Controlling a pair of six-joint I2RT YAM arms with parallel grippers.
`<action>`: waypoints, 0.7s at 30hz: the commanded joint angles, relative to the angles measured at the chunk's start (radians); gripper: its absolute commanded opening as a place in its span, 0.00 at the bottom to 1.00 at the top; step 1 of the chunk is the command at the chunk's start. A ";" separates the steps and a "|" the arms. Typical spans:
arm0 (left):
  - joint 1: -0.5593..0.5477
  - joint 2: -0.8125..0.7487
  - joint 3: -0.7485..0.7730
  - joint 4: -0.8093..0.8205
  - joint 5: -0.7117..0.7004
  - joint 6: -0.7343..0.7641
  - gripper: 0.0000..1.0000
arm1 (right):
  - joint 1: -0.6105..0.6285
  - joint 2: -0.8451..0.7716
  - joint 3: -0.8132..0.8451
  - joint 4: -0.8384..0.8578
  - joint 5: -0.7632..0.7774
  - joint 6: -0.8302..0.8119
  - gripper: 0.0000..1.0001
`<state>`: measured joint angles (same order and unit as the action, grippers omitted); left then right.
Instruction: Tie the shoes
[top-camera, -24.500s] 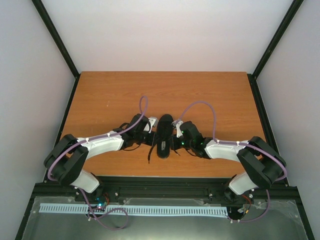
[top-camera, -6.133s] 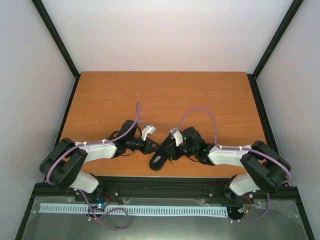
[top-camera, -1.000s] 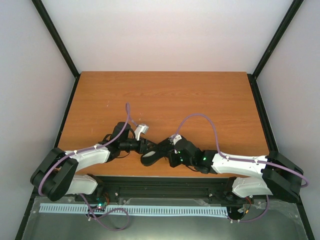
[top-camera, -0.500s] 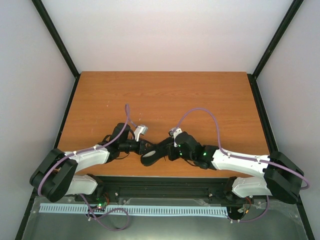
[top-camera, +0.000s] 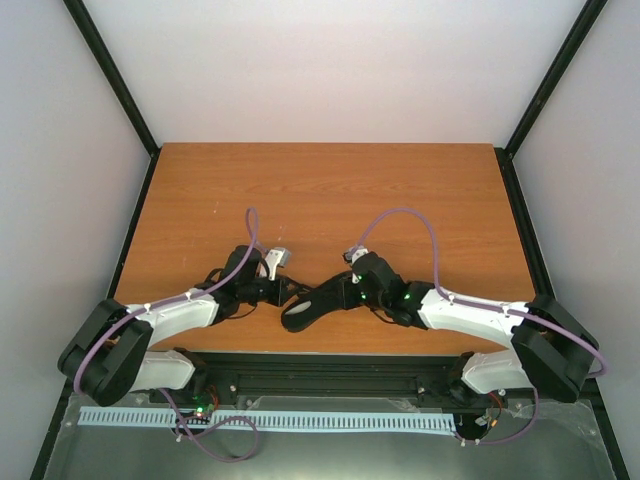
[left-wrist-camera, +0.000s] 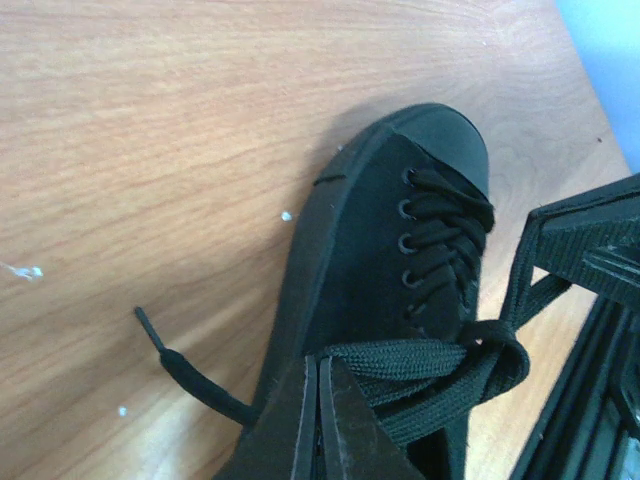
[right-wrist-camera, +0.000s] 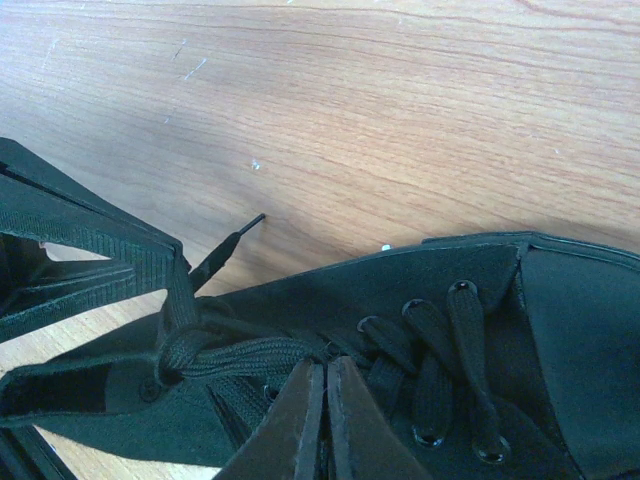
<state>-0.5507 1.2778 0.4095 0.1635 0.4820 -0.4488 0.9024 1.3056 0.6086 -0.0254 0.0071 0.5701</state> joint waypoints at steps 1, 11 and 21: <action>0.006 -0.012 0.051 -0.045 -0.097 0.012 0.01 | -0.036 0.015 0.014 0.019 -0.025 0.030 0.03; 0.006 0.035 0.098 -0.062 -0.162 -0.007 0.01 | -0.108 0.007 -0.026 0.016 -0.059 0.050 0.03; 0.012 0.077 0.128 -0.086 -0.235 -0.027 0.01 | -0.168 0.006 -0.062 0.027 -0.089 0.046 0.03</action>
<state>-0.5507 1.3430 0.4965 0.0959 0.3084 -0.4572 0.7635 1.3144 0.5671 -0.0044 -0.0784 0.6128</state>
